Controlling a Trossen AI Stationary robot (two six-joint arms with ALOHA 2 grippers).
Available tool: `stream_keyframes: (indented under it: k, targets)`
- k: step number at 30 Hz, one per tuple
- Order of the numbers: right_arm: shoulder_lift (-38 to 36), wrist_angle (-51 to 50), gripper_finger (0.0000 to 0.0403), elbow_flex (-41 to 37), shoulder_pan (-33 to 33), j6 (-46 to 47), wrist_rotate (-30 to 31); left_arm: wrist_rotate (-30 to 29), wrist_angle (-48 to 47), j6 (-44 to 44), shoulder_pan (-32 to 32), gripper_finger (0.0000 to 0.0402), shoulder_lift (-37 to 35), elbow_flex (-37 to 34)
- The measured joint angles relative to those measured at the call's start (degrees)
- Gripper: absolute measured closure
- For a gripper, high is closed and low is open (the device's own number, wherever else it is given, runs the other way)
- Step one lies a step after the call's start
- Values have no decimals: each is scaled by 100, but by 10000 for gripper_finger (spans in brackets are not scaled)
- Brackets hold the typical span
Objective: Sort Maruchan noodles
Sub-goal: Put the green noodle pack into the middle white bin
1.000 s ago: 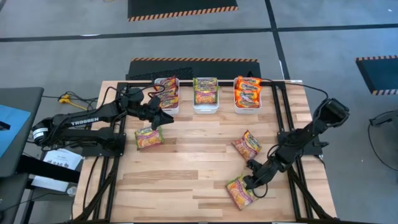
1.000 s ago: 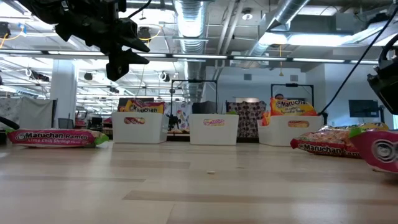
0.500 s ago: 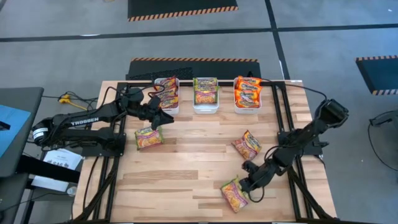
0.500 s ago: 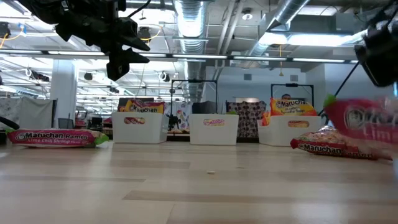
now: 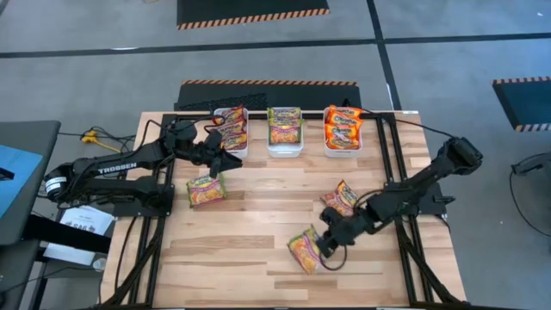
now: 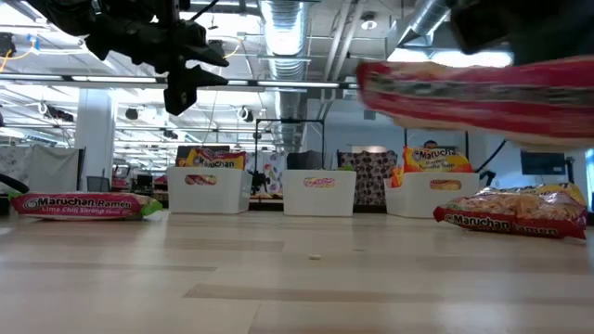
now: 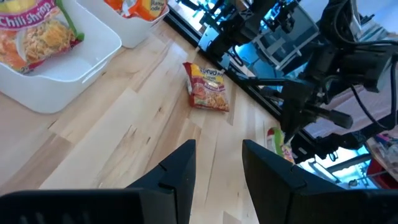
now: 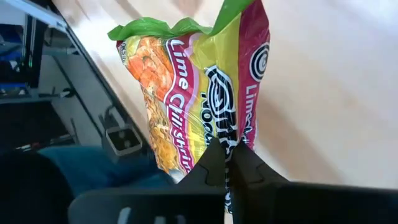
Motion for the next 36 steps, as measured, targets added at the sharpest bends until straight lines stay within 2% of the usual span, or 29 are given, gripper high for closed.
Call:
stream_keyframes:
  k: [9,19,25,30,36]
  targets:
    - [0,-139,396,485,-1109,-1714,-58,-11,88,-9,1,285,-1,0]
    - [0,-784,395,1255,-3102,-4192,-582,-331,582,-404,-1,285,-1,0]
    - [-4,-975,394,1693,-4292,-5463,-610,-638,814,-422,-1,285,-1,0]
    - [8,-986,393,1943,-5075,-6457,-616,-662,798,-422,-1,285,-1,0]
    - [13,-915,393,2212,-5901,-7673,-616,-1099,796,-421,-1,285,-1,0]
